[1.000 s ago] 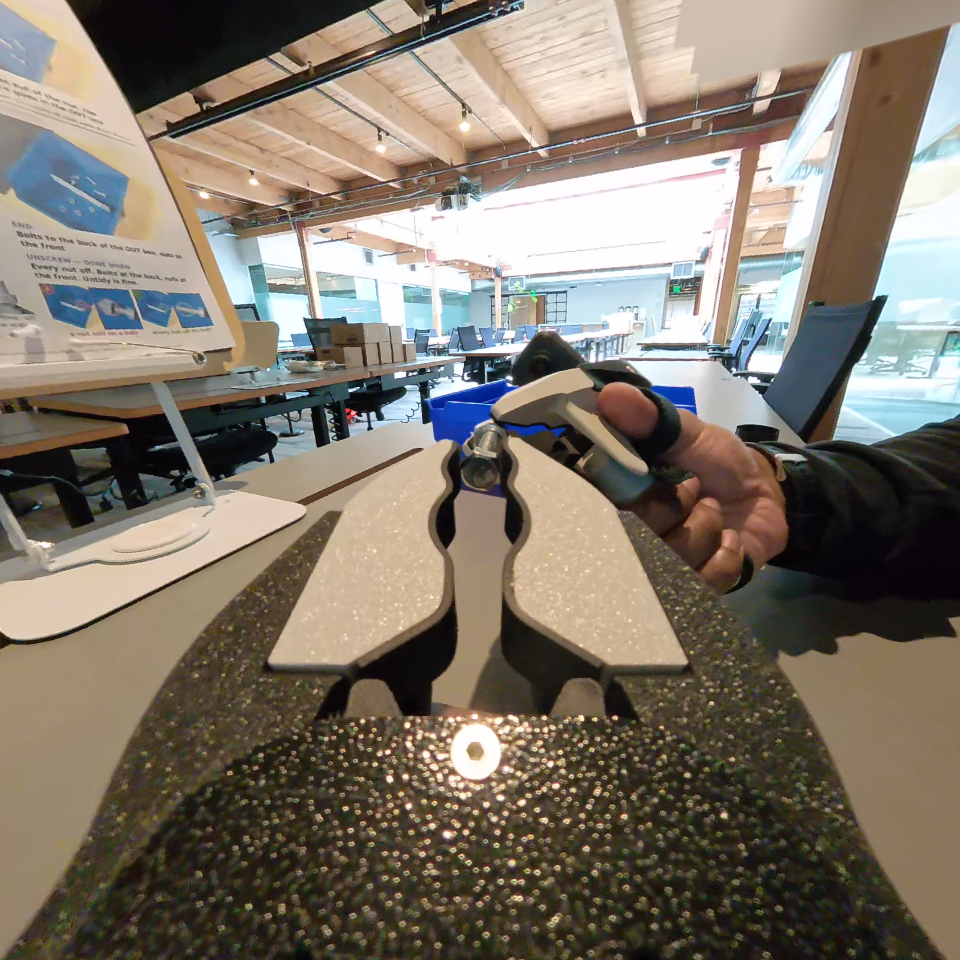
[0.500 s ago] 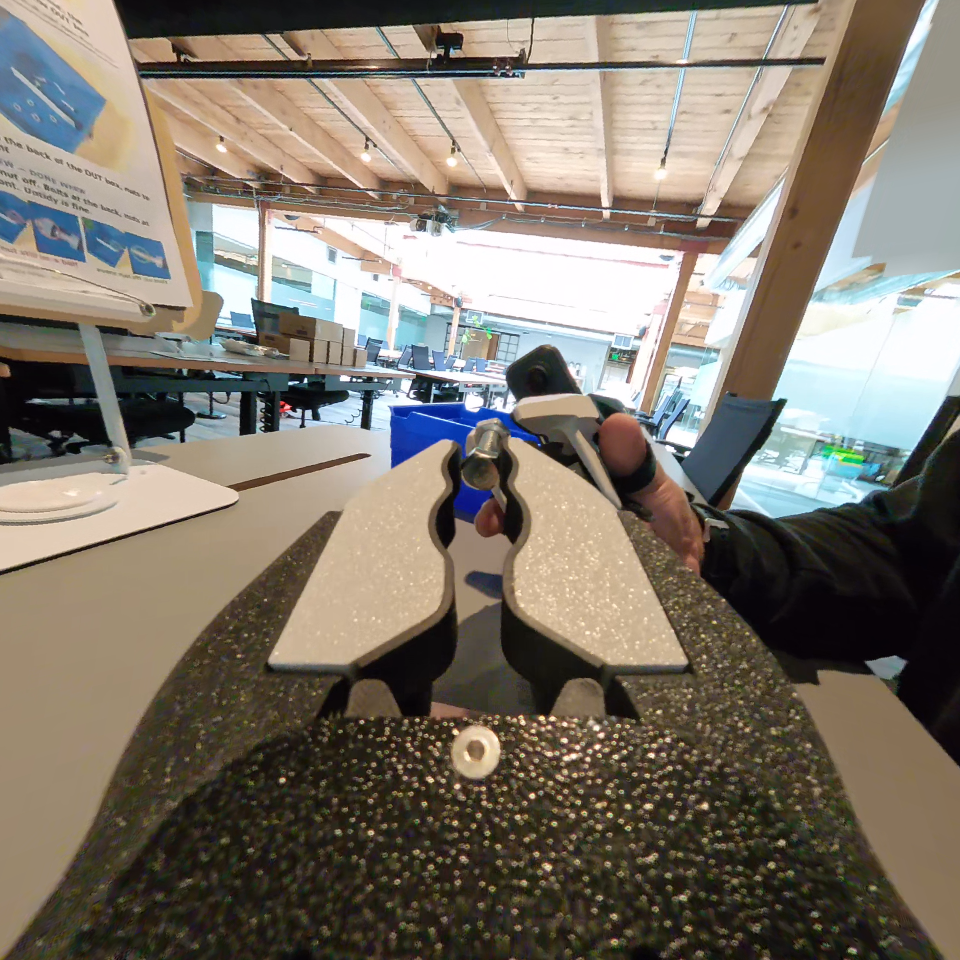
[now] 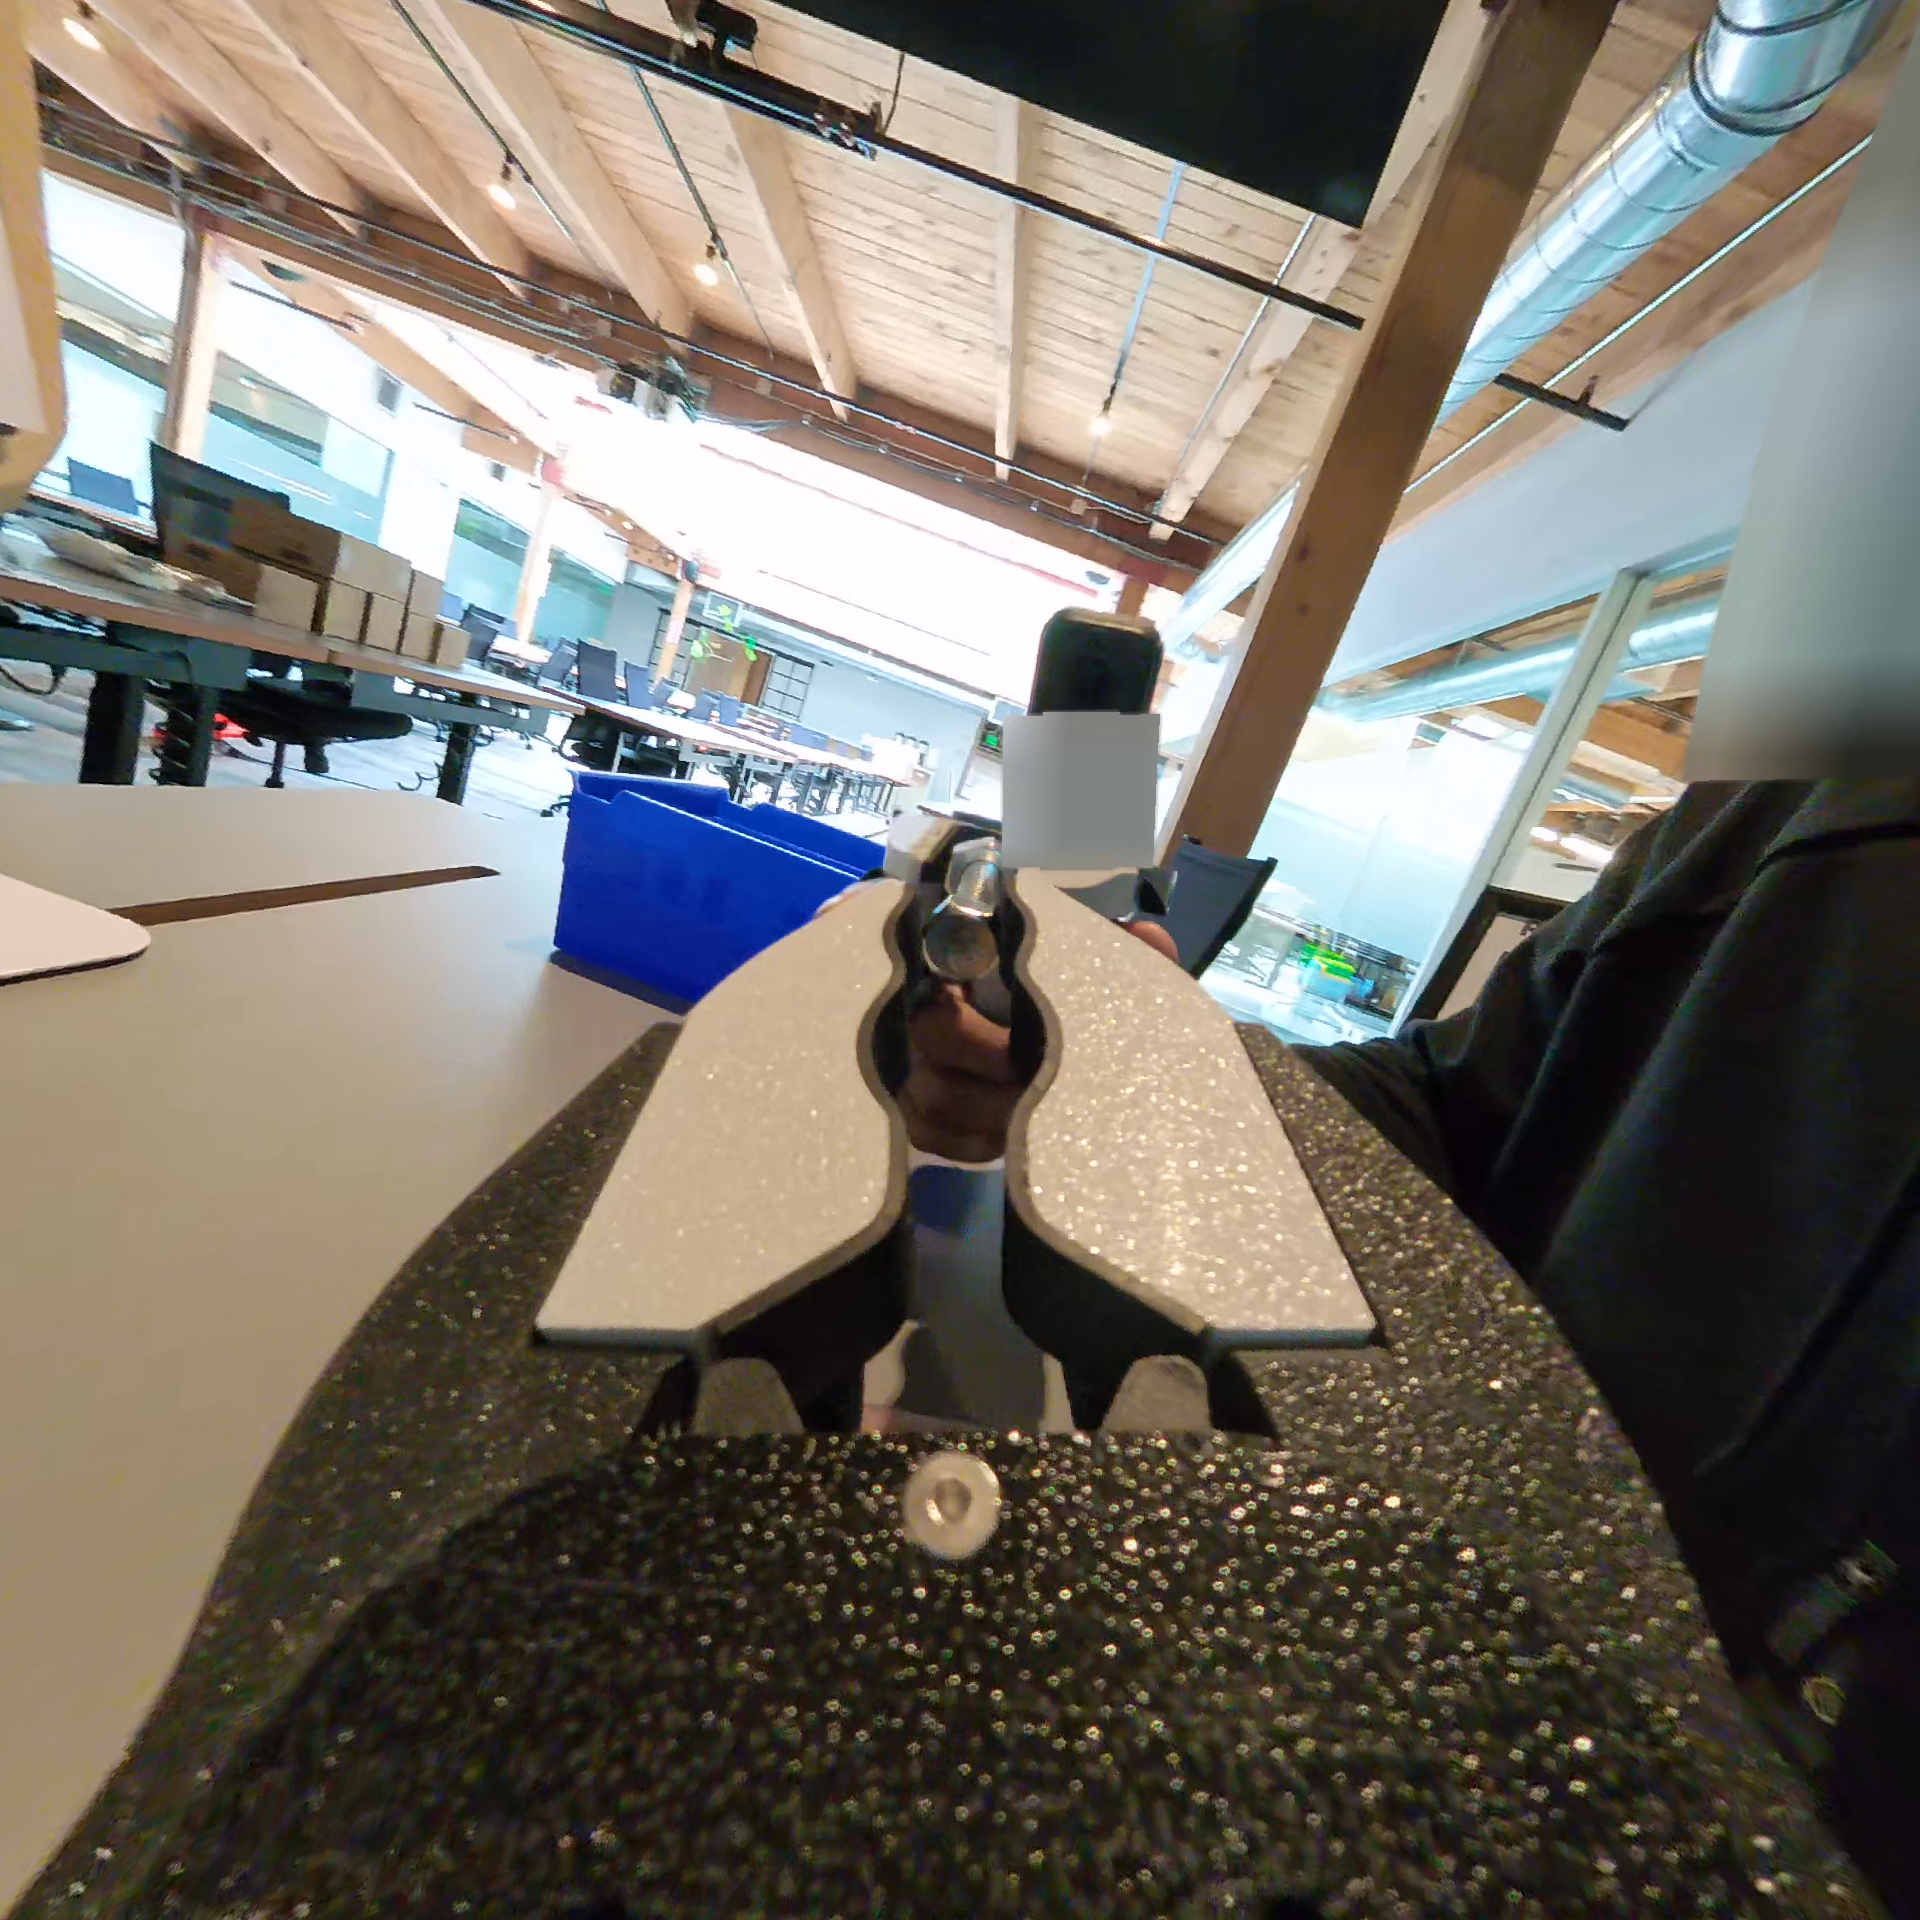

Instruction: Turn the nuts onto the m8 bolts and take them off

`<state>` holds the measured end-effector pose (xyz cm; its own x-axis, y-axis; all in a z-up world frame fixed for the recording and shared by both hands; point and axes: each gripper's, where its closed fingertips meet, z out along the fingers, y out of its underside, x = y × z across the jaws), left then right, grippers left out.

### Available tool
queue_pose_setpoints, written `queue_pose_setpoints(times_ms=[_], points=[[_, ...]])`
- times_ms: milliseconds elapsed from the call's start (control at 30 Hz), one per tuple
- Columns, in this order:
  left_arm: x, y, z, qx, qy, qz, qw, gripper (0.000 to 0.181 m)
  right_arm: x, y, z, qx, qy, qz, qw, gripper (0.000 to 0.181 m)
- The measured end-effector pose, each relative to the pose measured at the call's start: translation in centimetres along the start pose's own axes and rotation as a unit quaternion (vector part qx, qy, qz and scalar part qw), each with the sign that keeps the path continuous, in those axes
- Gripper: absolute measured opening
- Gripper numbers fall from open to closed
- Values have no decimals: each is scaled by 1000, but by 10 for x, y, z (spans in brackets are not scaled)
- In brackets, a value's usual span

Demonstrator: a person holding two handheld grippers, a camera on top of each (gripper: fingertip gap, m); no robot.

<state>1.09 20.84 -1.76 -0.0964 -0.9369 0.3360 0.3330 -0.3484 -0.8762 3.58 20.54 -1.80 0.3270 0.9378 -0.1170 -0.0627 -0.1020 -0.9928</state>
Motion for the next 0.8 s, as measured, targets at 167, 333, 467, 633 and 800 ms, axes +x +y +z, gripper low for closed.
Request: queue_pose_setpoints(times_ms=[167, 333, 467, 633, 800], points=[[7, 7, 4, -24, 18, 9, 1000, 13, -13, -2, 0, -4, -23, -36, 999, 19], [11, 12, 6, -39, 23, 21, 999, 13, -17, 1, 2, -17, -31, -40, 999, 19], [14, 16, 7, -56, 24, 43, 997, 13, -21, 4, 3, -24, -43, -29, 998, 14], [13, 14, 4, -70, -4, 145, 987, 13, -20, 4, 7, -25, -66, 66, 995, 14], [11, 9, 2, -76, -48, 258, 962, 13, -16, 6, 11, -3, -105, 237, 966, 14]])
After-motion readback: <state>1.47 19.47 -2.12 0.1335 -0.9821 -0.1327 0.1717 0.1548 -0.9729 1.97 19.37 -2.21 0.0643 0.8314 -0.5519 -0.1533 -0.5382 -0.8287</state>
